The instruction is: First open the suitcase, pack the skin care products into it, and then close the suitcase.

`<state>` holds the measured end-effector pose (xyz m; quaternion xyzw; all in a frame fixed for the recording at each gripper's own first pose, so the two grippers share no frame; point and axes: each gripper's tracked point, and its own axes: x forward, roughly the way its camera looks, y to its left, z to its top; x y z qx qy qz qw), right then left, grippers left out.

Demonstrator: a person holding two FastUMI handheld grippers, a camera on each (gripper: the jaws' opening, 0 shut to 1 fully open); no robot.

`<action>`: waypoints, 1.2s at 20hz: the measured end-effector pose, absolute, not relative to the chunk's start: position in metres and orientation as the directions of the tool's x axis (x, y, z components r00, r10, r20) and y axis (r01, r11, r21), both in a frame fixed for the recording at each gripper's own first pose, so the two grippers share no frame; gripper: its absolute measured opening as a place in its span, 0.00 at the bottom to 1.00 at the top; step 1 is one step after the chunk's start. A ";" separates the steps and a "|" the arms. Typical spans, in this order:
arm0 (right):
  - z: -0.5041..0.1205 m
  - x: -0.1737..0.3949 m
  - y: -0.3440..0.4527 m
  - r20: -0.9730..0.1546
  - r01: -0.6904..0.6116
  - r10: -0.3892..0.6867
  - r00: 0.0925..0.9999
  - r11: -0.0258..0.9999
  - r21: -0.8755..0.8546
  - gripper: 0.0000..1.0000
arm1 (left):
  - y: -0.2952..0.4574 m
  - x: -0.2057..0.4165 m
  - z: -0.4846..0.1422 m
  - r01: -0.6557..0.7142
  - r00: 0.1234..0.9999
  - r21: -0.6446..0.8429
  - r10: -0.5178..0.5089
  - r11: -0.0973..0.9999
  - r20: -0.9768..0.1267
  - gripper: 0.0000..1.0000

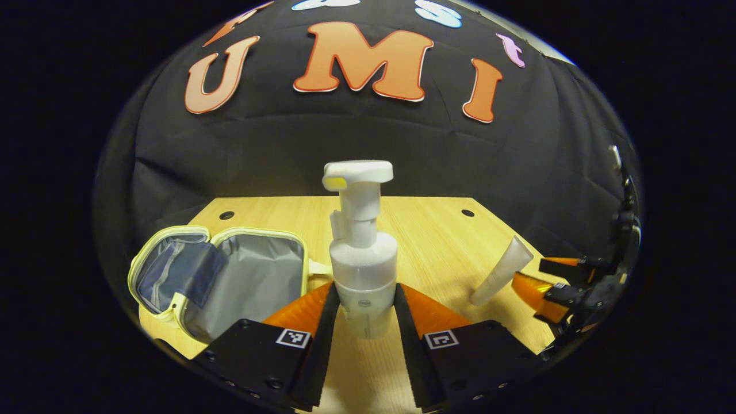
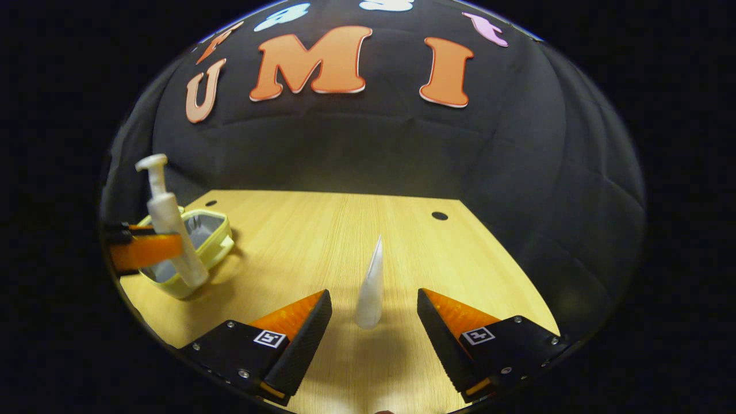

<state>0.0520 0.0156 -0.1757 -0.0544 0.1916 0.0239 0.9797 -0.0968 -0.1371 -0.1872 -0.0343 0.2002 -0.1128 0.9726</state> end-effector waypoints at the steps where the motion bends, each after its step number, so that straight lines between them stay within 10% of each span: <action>1: -0.186 0.057 0.016 -0.399 -0.073 0.028 0.916 0.992 -0.099 0.95 | -0.131 -0.100 -0.183 0.198 0.899 -0.106 -0.223 0.975 -0.378 0.57; 7: -0.218 0.084 0.020 -0.468 -0.085 0.036 0.883 0.993 -0.083 0.95 | -0.100 -0.107 -0.176 0.157 0.908 -0.110 -0.187 0.981 -0.374 0.57; 15: -0.233 0.094 0.022 -0.504 -0.084 0.025 0.863 0.992 -0.093 0.47 | -0.086 -0.105 -0.170 0.156 0.903 -0.136 -0.197 0.978 -0.381 0.57; 24: -0.212 0.077 0.045 -0.546 -0.081 0.102 0.831 0.995 0.064 0.36 | -0.036 -0.088 -0.157 0.229 0.838 -0.177 -0.286 0.957 -0.464 0.57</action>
